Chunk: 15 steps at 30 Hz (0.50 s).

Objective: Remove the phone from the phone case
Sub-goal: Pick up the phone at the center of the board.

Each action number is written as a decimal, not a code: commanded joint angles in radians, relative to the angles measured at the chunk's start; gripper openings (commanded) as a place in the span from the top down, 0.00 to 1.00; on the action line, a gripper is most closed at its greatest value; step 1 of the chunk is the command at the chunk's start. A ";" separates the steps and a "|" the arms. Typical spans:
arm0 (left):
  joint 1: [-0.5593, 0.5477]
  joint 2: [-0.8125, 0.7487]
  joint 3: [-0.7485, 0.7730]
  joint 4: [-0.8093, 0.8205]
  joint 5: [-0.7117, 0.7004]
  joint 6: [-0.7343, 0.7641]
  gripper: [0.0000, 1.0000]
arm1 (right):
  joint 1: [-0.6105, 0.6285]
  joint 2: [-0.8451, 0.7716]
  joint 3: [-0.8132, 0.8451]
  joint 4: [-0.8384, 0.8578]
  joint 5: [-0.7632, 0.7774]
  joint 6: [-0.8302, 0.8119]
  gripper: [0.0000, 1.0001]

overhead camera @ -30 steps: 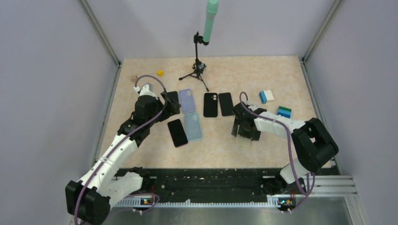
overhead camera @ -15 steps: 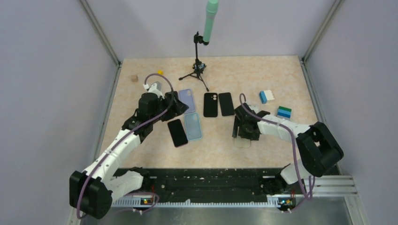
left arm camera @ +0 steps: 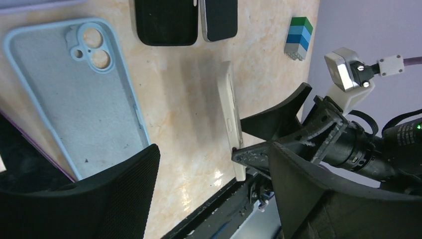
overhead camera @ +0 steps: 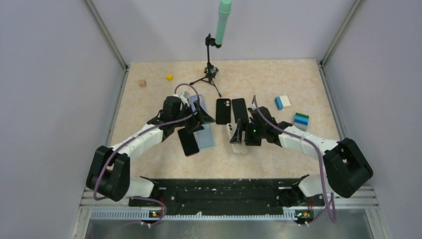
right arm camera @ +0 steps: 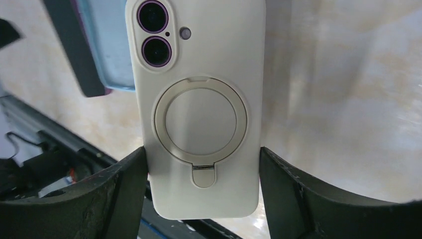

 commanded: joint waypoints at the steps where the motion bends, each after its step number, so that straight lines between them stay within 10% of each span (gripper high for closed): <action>1: -0.024 0.040 0.013 0.101 0.054 -0.086 0.20 | 0.007 0.004 -0.007 0.283 -0.216 0.040 0.44; 15: -0.082 0.109 -0.010 0.127 -0.052 -0.202 0.26 | 0.037 0.114 0.016 0.488 -0.340 0.073 0.44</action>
